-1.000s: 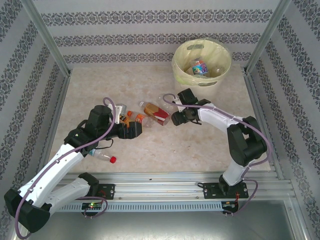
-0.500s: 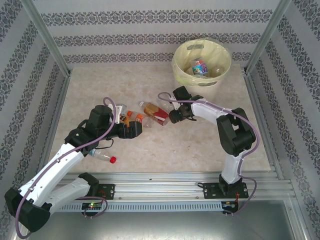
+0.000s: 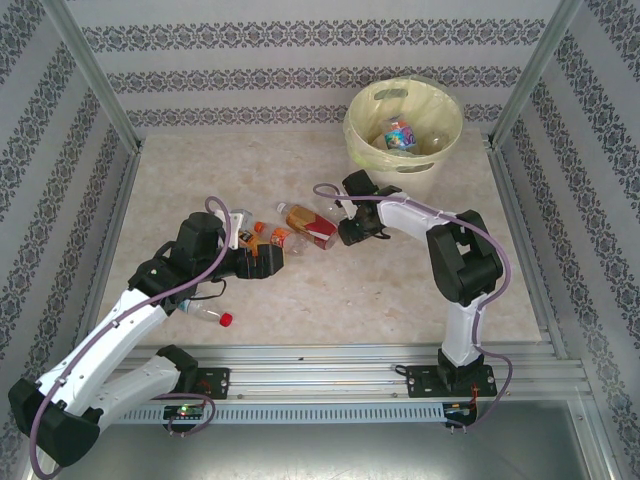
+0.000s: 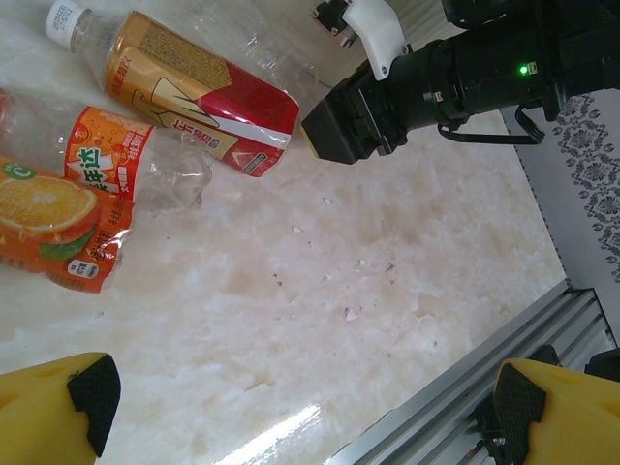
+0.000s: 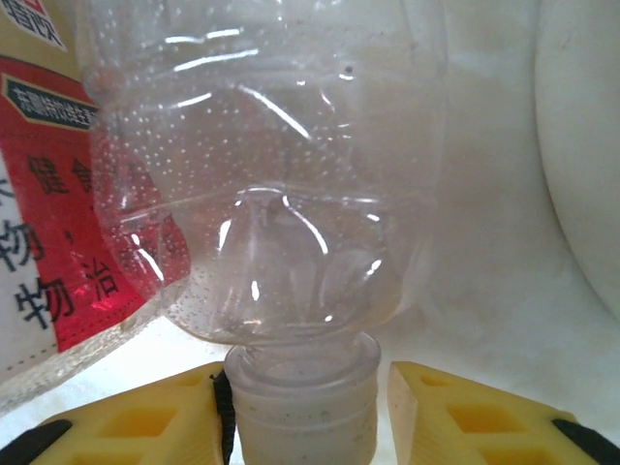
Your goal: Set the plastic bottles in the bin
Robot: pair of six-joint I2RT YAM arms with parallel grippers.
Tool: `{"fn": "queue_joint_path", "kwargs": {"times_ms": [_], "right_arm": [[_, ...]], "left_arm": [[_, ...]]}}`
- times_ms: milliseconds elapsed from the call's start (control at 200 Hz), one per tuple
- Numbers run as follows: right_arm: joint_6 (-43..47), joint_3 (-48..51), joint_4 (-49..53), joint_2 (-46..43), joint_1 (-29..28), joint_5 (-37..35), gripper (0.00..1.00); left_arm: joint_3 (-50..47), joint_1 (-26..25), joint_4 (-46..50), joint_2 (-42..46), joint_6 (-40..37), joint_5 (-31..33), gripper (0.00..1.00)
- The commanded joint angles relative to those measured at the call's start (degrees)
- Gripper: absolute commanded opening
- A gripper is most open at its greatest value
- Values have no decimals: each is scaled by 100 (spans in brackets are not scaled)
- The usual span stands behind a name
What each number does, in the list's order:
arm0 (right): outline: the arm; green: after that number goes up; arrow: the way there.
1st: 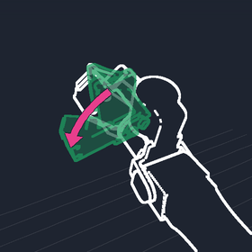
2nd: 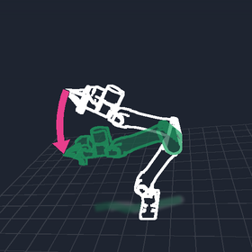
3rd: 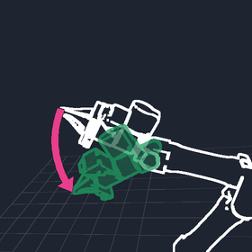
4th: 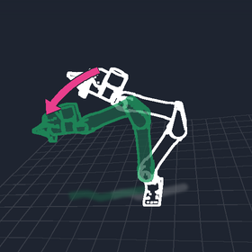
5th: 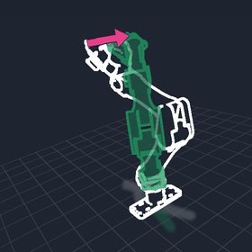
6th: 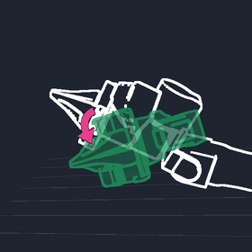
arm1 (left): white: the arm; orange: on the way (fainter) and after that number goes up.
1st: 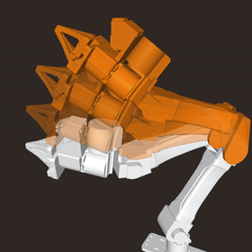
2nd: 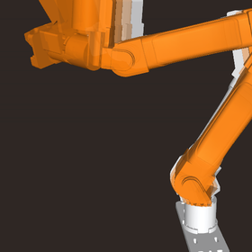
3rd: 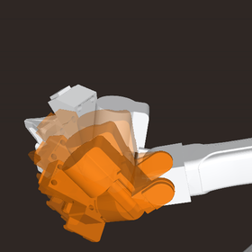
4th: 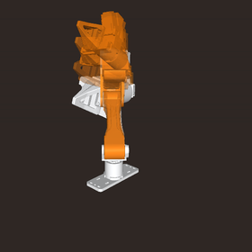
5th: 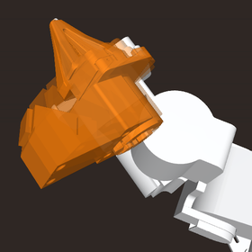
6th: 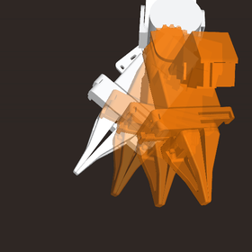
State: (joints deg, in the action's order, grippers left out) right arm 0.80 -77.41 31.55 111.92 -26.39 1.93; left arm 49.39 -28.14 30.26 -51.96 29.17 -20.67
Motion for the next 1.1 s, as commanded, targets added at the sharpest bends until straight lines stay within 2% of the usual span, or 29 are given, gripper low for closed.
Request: {"fn": "queue_joint_path", "kwargs": {"times_ms": [0,115,240,769,1094], "right_arm": [[103,-143,176,46,3,-60,43],[98,-100,186,-89,-24,-125,37],[85,-18,211,-349,-83,-240,34],[-212,733,332,-2439,-644,-738,32],[-403,261,641,-3627,-728,-745,32]], "left_arm": [[-76,-51,76,122,58,78,100],[-78,-51,83,118,80,108,100],[-100,-51,101,116,136,212,100],[-139,-52,-19,63,234,202,100],[-114,-56,-41,71,230,234,100]]}}
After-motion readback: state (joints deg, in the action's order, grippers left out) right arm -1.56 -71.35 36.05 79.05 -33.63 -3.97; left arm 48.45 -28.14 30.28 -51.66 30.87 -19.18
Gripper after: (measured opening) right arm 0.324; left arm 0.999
